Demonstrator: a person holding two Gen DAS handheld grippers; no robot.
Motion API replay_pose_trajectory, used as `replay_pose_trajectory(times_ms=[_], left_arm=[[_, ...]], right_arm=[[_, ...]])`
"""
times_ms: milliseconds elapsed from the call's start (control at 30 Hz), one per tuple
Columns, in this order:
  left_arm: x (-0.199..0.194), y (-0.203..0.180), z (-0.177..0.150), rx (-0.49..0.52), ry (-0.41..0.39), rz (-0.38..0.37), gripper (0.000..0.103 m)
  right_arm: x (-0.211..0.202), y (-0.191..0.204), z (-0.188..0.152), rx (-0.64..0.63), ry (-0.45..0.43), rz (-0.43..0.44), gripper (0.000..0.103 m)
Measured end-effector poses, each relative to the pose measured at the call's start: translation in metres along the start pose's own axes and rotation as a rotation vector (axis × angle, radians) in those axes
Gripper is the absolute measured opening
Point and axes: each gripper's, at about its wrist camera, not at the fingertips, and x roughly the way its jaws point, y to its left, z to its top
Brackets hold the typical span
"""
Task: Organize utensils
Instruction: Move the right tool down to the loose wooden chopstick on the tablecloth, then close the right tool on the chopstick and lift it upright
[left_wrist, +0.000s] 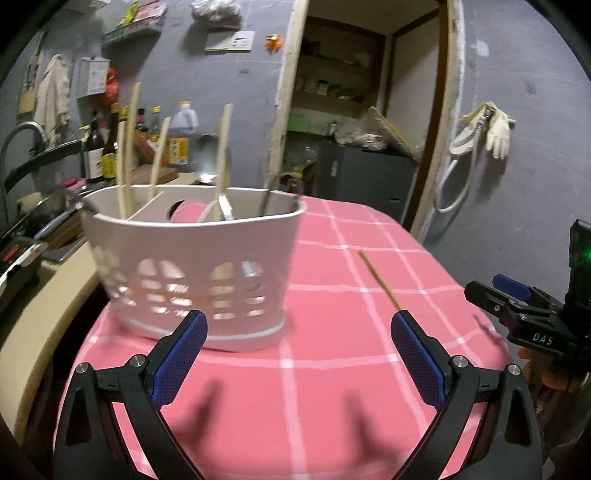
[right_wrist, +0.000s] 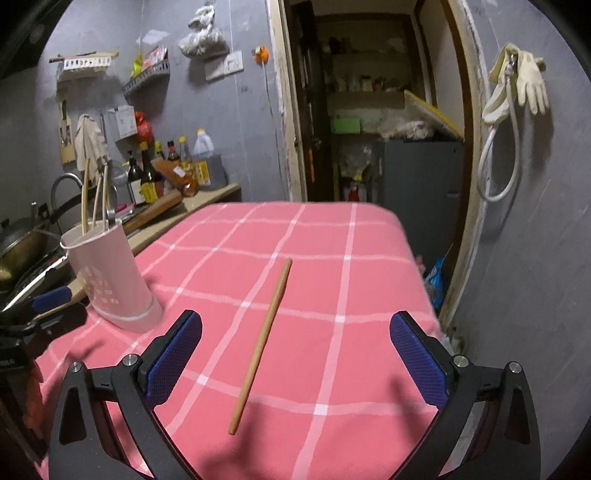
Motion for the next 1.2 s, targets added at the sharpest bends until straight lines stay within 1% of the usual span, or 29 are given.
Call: replay_pose_trajectory(times_ms=[133,200,267,333,400,433,467,500,533,600,767,833,867,900,1000,1067,1133,1200], left_arm=[[-0.005,0.016,-0.003,-0.017,0.002,0.037,0.098],[-0.004,0.023,-0.004,-0.022,0.006,0.059,0.097],[-0.004,0.028,-0.005,-0.033,0.010,0.074,0.097],[-0.002,0.032,-0.005,-0.043,0.010,0.079,0.098],[-0.003,0.035,-0.005,-0.052,0.007,0.078,0.097],[-0.003,0.035,-0.005,-0.053,0.005,0.079,0.097],[-0.003,0.036,-0.005,-0.052,0.000,0.080,0.097],[-0.003,0.036,-0.004,-0.051,-0.002,0.081,0.097],[-0.004,0.037,-0.004,-0.050,-0.004,0.081,0.097],[-0.005,0.038,-0.003,-0.045,-0.009,0.081,0.097],[-0.016,0.039,0.000,-0.032,-0.058,0.087,0.098],[-0.022,0.042,0.001,-0.038,-0.076,0.089,0.098],[-0.024,0.044,0.001,-0.040,-0.082,0.092,0.098],[-0.026,0.046,0.002,-0.043,-0.088,0.094,0.097],[-0.033,0.052,0.003,-0.063,-0.106,0.103,0.097],[-0.036,0.057,0.003,-0.077,-0.113,0.113,0.097],[-0.040,0.062,0.003,-0.097,-0.123,0.114,0.097],[-0.045,0.069,0.004,-0.120,-0.134,0.112,0.097]], right_arm=[[0.011,0.006,-0.001,-0.007,0.047,0.023,0.097],[0.014,0.009,-0.001,-0.016,0.062,0.038,0.090],[0.019,0.012,-0.001,-0.022,0.081,0.049,0.086],[0.026,0.014,0.000,-0.029,0.102,0.060,0.078],[0.037,0.016,0.002,-0.034,0.142,0.065,0.066],[0.042,0.016,0.003,-0.036,0.156,0.066,0.062],[0.048,0.018,0.004,-0.038,0.176,0.067,0.055],[0.054,0.019,0.005,-0.042,0.195,0.064,0.049],[0.061,0.020,0.006,-0.045,0.218,0.057,0.048],[0.077,0.020,0.008,-0.045,0.261,0.034,0.043],[0.114,0.015,0.008,-0.022,0.376,-0.006,0.032],[0.117,0.014,0.011,-0.017,0.377,-0.014,0.026],[0.118,0.012,0.012,-0.009,0.378,-0.008,0.015],[0.118,0.009,0.013,0.007,0.375,-0.003,0.008],[0.115,0.005,0.014,0.042,0.365,0.010,0.006],[0.106,0.004,0.014,0.081,0.342,0.041,0.005],[0.093,0.009,0.017,0.126,0.286,0.077,0.005],[0.070,0.021,0.023,0.144,0.193,0.123,0.005]])
